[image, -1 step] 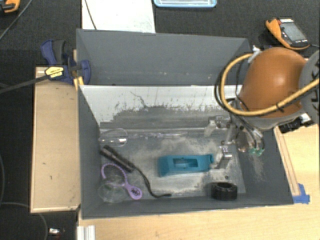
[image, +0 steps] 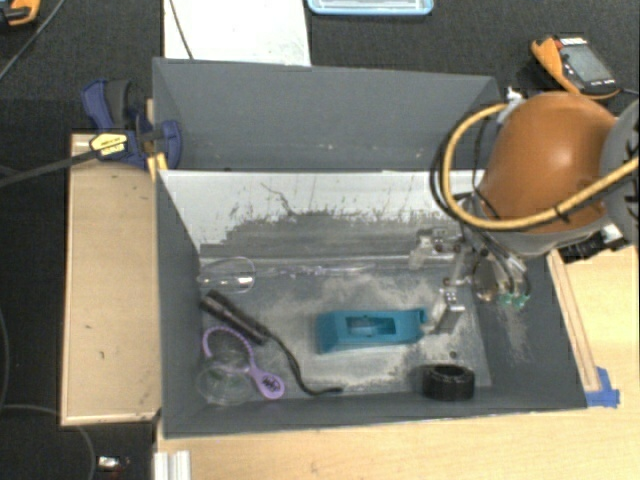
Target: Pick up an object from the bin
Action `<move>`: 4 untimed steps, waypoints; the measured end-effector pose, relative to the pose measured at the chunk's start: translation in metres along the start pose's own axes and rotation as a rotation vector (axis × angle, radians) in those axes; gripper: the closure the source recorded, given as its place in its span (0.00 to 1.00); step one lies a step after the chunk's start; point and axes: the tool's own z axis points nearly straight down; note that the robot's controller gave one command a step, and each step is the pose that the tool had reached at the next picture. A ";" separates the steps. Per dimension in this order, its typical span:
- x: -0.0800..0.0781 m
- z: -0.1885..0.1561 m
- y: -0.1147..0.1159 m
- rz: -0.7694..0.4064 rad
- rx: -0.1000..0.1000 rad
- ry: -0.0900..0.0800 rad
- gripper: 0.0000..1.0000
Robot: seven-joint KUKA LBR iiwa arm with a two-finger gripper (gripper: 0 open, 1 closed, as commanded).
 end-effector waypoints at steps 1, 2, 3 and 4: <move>-0.008 0.087 0.019 -0.063 0.000 -0.005 0.00; -0.010 0.100 0.027 -0.082 0.000 -0.005 0.00; 0.003 0.098 0.039 -0.030 -0.002 0.002 0.00; -0.004 0.166 0.041 -0.095 -0.001 -0.004 0.00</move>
Offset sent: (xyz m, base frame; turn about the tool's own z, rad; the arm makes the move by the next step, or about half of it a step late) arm 0.0137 0.0361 -0.0731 -0.1150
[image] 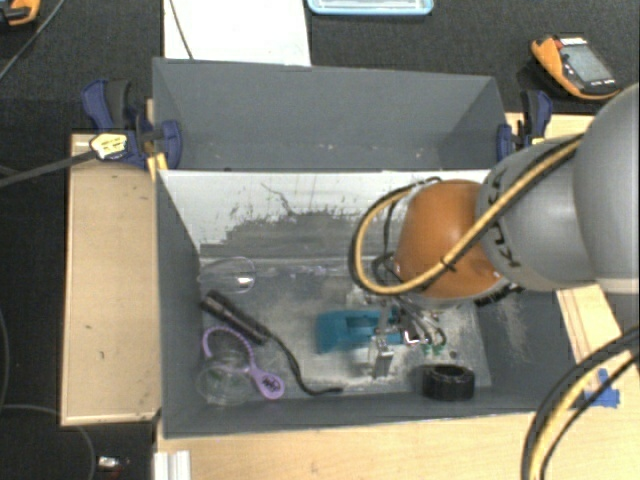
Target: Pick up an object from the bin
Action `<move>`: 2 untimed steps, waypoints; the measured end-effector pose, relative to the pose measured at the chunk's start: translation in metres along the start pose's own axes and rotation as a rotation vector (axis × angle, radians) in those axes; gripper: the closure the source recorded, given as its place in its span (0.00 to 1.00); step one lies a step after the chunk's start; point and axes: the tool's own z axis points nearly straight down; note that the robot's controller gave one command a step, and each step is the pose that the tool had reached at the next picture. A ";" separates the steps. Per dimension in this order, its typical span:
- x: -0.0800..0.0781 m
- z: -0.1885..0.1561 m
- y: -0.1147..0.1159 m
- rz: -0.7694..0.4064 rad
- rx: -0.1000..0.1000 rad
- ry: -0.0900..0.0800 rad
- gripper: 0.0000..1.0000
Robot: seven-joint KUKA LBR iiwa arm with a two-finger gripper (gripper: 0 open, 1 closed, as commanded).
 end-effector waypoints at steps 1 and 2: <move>0.003 -0.004 -0.001 0.136 -0.001 -0.012 1.00; 0.003 -0.004 -0.001 0.136 -0.001 -0.012 1.00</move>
Offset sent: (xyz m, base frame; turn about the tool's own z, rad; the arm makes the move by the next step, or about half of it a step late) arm 0.0000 0.0000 0.0000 0.0000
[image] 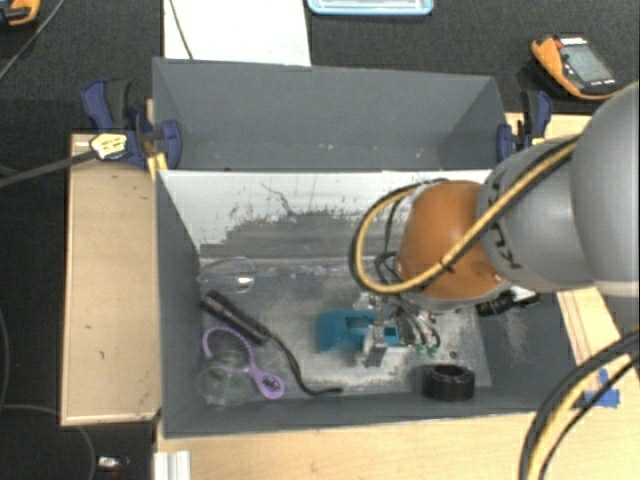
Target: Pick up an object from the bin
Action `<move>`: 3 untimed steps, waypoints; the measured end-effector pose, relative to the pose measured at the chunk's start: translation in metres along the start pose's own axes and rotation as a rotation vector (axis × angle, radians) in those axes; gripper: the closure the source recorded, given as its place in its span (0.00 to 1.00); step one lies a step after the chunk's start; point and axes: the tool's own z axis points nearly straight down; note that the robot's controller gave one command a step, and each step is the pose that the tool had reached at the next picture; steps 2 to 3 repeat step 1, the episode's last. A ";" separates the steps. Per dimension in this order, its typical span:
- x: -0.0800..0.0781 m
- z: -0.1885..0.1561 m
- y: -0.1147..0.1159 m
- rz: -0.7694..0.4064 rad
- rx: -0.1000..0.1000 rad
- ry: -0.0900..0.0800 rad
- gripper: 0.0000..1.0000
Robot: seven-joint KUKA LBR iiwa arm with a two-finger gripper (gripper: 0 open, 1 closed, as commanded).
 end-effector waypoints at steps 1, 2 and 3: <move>0.001 -0.007 0.000 0.000 0.000 0.003 1.00; 0.001 -0.007 0.000 0.000 0.000 0.003 1.00; 0.001 -0.007 0.000 0.000 0.000 0.003 1.00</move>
Offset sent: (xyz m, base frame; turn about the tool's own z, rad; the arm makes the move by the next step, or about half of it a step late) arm -0.0009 -0.0001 0.0274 0.0001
